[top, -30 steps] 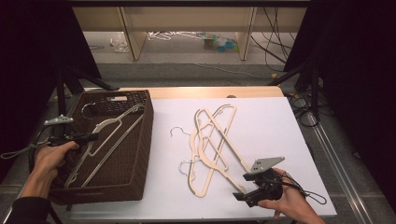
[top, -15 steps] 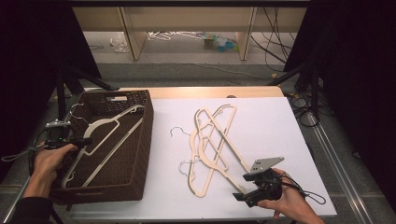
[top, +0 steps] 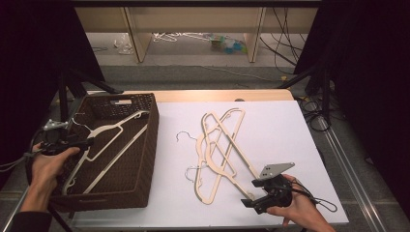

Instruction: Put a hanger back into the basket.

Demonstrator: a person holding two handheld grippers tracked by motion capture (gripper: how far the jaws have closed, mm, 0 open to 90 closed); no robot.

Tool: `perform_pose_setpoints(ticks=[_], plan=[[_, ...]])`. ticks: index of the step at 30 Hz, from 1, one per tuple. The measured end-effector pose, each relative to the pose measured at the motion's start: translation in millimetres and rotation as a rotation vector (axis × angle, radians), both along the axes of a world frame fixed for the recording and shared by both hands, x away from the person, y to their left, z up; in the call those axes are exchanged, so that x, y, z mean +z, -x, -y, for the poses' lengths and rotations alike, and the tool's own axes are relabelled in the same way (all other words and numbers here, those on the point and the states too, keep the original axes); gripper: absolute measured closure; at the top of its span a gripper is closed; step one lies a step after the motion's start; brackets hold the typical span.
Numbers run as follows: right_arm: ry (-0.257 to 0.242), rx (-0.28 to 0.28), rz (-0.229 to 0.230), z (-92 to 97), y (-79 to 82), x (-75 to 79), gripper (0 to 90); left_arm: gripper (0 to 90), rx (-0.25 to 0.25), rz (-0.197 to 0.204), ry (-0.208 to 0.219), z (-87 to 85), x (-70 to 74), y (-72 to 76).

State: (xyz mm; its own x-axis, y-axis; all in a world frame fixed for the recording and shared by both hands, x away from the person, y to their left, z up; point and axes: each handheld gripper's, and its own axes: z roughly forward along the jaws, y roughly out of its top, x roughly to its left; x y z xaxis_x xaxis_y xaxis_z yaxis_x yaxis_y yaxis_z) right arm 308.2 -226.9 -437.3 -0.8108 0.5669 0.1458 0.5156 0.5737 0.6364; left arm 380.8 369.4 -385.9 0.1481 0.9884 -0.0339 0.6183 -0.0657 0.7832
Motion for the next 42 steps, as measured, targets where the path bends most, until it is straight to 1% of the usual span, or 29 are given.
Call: perform_pose_setpoints(ticks=[1, 2, 4, 6, 7, 8, 10, 11, 13, 15, 16, 19, 20, 21, 22, 23, 24, 25, 26, 29, 30, 31, 33, 35, 37, 38, 39, 41, 42], plan=[[0.003, -0.003, -0.006, 0.3, -0.3, 0.3, 23.3, 32.6, 0.002, 0.017, 0.016, 1.5, 3.8, 1.9], [-0.002, -0.006, -0.004, 0.3, -0.4, -0.1, 23.3, 31.5, 0.002, 0.017, 0.016, 1.5, 3.8, 1.9], [-0.004, -0.006, -0.009, 0.6, -0.1, -0.1, 23.3, 31.2, -0.024, 0.058, 0.037, 7.4, 14.6, 8.2], [-0.005, -0.006, -0.008, 0.9, -0.3, -0.2, 23.3, 29.0, -0.064, 0.075, 0.039, 16.8, 21.1, 14.1], [-0.007, -0.01, 0.002, 1.0, -1.1, -1.1, 23.3, 27.8, -0.113, 0.093, 0.052, 28.1, 25.5, 20.6], [-0.007, -0.01, 0.002, 1.0, -1.1, -1.1, 23.3, 26.9, -0.113, 0.093, 0.052, 28.1, 25.5, 20.6], [-0.005, -0.01, 0.009, 1.1, -1.4, -2.0, 23.2, 25.1, -0.149, 0.107, 0.07, 40.2, 29.1, 26.9], [-0.004, -0.012, 0.009, 1.0, -1.3, -2.2, 23.2, 21.6, -0.182, 0.121, 0.081, 53.1, 32.7, 32.9], [-0.011, -0.019, 0.019, 0.0, -1.0, -3.5, 23.2, 21.6, -0.201, 0.135, 0.091, 58.1, 33.4, 34.8], [-0.002, -0.009, 0.021, 0.4, -1.6, -3.9, 23.2, 21.3, -0.253, 0.152, 0.102, 75.8, 36.7, 42.1], [-0.005, -0.022, 0.008, -0.2, -1.0, -4.6, 23.2, 19.8, -0.27, 0.155, 0.106, 81.3, 37.3, 43.9], [-0.008, -0.027, 0.025, -1.2, -0.8, -6.6, 23.2, 18.3, -0.334, 0.181, 0.13, 109.3, 39.0, 54.2], [-0.008, -0.027, 0.025, -1.2, -0.8, -6.6, 23.2, 17.9, -0.334, 0.181, 0.13, 109.3, 39.0, 54.2], [-0.007, -0.027, 0.013, -0.3, -0.6, -4.6, 23.2, 17.8, -0.375, 0.193, 0.144, 122.5, 39.2, 59.7], [-0.007, -0.027, 0.013, -0.3, -0.6, -4.6, 23.2, 17.5, -0.375, 0.193, 0.144, 122.5, 39.2, 59.7], [-0.011, -0.029, 0.019, 0.7, -1.0, -4.3, 23.2, 17.3, -0.392, 0.208, 0.157, 128.8, 38.8, 62.4], [-0.02, -0.037, 0.03, 0.8, -0.9, -5.1, 23.2, 17.2, -0.415, 0.201, 0.167, 139.0, 38.6, 67.5], [-0.02, -0.037, 0.03, 0.8, -0.9, -5.1, 23.2, 16.9, -0.415, 0.201, 0.167, 139.0, 38.6, 67.5], [-0.016, -0.036, 0.036, 3.1, -2.5, -4.0, 23.1, 16.9, -0.431, 0.215, 0.162, 145.5, 38.0, 70.7], [-0.031, -0.057, 0.038, 3.2, -2.0, -4.0, 23.1, 16.7, -0.477, 0.229, 0.183, 162.2, 32.1, 78.5], [-0.027, -0.053, 0.051, 3.9, -2.6, -3.0, 23.0, 16.7, -0.513, 0.229, 0.203, 169.0, 27.6, 82.0], [-0.033, -0.061, 0.044, 3.5, -1.7, -2.2, 23.0, 16.7, -0.509, 0.225, 0.221, 172.7, 25.2, 84.2], [-0.035, -0.059, 0.062, 3.4, -2.2, -1.9, 22.7, 16.7, -0.527, 0.227, 0.211, 180.7, 18.1, 88.3], [-0.04, -0.064, 0.063, 3.7, -1.8, 0.5, 22.7, 16.7, -0.524, 0.227, 0.214, 184.4, 14.8, 90.5], [-0.046, -0.07, 0.064, 3.9, -1.5, 1.6, 22.7, 16.7, -0.547, 0.23, 0.189, 190.7, 8.9, 92.5], [-0.057, -0.074, 0.085, 4.4, -2.1, 2.0, 22.5, 16.7, -0.551, 0.229, 0.175, 194.9, 6.0, 94.2], [-0.062, -0.077, 0.077, 4.8, -1.8, 3.0, 22.5, 16.7, -0.564, 0.225, 0.17, 201.9, 2.1, 97.2], [-0.066, -0.079, 0.088, 5.1, -2.2, 3.0, 22.3, 16.7, -0.583, 0.23, 0.171, 206.5, 0.3, 99.1], [-0.085, -0.094, 0.105, 6.5, -1.8, 4.1, 21.6, 16.8, -0.603, 0.237, 0.16, 212.4, -1.2, 101.6]])
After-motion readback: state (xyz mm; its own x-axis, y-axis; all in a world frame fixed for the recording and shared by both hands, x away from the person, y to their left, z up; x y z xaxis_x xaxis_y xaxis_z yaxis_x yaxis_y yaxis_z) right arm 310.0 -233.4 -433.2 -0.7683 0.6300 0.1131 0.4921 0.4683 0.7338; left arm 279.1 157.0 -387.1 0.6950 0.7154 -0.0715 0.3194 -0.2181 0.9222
